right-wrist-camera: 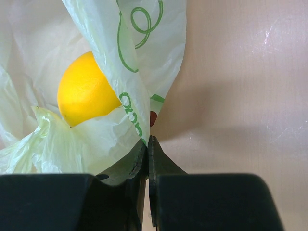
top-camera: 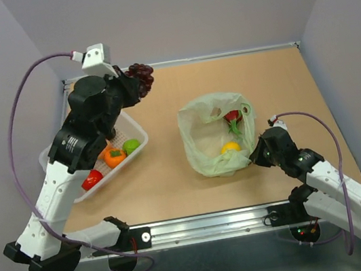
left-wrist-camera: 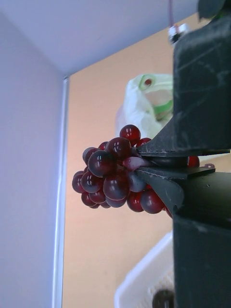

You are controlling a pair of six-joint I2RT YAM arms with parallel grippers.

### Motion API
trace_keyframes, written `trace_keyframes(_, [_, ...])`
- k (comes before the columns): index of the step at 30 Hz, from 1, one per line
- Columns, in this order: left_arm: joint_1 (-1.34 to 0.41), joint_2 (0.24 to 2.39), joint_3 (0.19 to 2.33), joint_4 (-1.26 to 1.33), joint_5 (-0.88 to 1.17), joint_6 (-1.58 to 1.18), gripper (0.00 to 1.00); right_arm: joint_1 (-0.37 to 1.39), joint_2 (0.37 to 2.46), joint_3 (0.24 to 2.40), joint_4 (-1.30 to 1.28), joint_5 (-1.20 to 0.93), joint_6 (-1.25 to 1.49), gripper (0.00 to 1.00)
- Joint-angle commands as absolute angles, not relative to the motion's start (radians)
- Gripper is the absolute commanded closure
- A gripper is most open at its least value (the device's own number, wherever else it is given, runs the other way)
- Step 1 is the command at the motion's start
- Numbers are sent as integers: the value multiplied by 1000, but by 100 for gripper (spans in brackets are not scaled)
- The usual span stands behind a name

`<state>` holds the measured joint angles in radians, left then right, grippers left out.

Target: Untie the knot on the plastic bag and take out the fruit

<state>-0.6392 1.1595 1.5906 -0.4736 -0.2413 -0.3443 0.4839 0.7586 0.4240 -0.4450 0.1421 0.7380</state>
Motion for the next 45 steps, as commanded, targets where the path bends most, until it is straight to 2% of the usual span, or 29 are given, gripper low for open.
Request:
trace_keyframes(1, [-542,1158,1571,-546,-420,-295,100,480,753,456,-419,160,742,91])
trace_keyframes(9, [-292,1127,1306,-436,-459,-255,100,480,752,454,-419,153,733,91])
trace_keyframes(10, [-284,1127,1284,-425,-459,-255,96,480,750,454,-419,150,733,91])
trace_keyframes(13, [-270,1134,1221,-399,-445,-256,63,480,749,454,-419,149,729,91])
trace_keyframes(14, [-267,1137,1206,-390,-439,-258,39,480,747,454,-419,149,726,91])
trace_keyframes(16, [-268,1140,1204,-391,-413,-262,20,480,749,454,-420,146,721,91])
trace_keyframes(20, [-268,1135,1210,-394,-379,-270,10,482,753,457,-419,149,718,91])
trace_keyframes(26, [-275,1106,1198,-394,-232,-326,9,480,762,462,-417,150,719,91])
trace_keyframes(29, [-351,1095,1167,-374,-170,-392,9,480,768,462,-419,153,721,91])
trace_keyframes(34, [-607,1135,1154,-283,-155,-512,9,482,773,459,-419,156,723,91])
trace_keyframes(38, [-748,1204,1181,-198,-164,-568,9,480,764,451,-420,158,730,91])
trace_keyframes(45, [-975,1490,1350,-120,-213,-581,10,480,745,462,-420,155,726,91])
